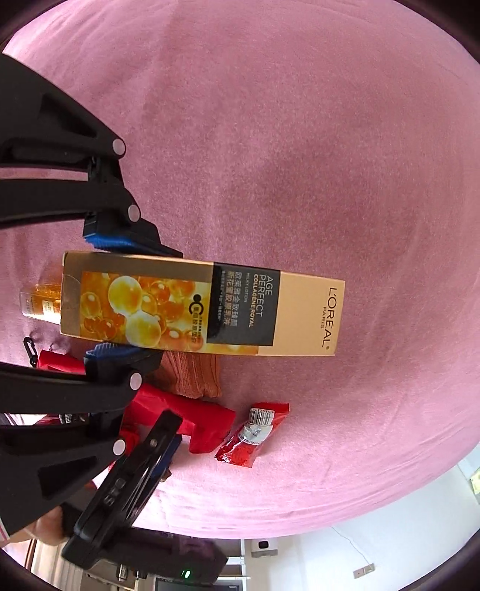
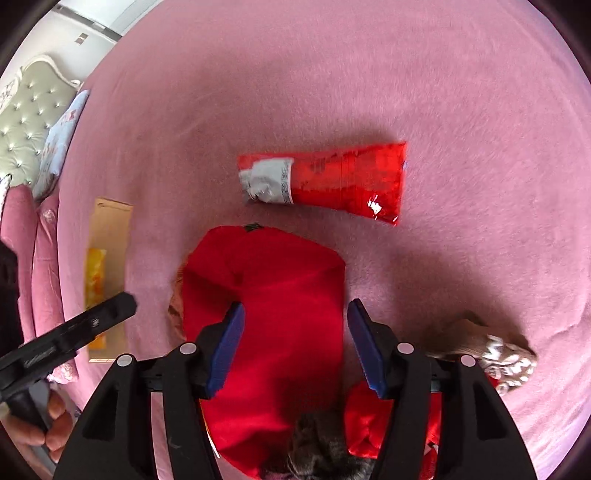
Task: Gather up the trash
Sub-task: 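Grasp the gold L'Oréal box with the left gripper while the right gripper grasps the red pouch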
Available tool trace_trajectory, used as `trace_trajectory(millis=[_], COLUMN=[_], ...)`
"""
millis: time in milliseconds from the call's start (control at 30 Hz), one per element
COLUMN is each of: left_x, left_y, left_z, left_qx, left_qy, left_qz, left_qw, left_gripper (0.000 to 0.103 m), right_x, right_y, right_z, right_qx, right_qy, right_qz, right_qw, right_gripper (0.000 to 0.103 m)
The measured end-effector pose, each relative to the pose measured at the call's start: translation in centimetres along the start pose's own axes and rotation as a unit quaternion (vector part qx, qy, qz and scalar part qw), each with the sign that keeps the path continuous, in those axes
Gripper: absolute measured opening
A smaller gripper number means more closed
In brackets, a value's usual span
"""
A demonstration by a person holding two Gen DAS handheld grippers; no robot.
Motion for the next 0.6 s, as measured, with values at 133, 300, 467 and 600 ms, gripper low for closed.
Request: trace_trajectory(millis=[133,300,467,600], left_x=[-1.2,-1.2,1.0,2.0], left_y=[1.0,1.8,1.5,1.8], left_z=[-0.1,0.2,0.2,-0.9], left_qx=[-0.001,-0.007,-0.002,0.01], left_qy=[0.009,0.013,0.016,0.022], left_qz=[-0.012,-0.026,-0.018,-0.008], left_qw=[0.9999,0.9996,0.9997,0.9997], left_gripper=[0.038,0.038,0.038,0.038], right_x=[0.2,1.0,0.8,-0.4], right_y=[0.4,0.9,1.1,1.7], right_z=[0.0,-0.8,-2.7,-5.6], right_qx=[0.003,0.003,0.023,0.054], right_qy=[0.023,0.007,-0.001,-0.011], right_qz=[-0.009,0.002,-0.001,-0.015], right_qw=[1.0,1.0,1.0,0.998], right_gripper=[0.037,0.005,0.002,0.002])
Point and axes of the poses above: each gripper's, at about its wrist camera, not at the fingertips, and z roughly the way its jaws point, x to its right, y to its underside, the point moved 9 cm from there along z, roughly the way its jaws point, and after that the axes turned 10 degrees about -y, right-handed, at the moved point
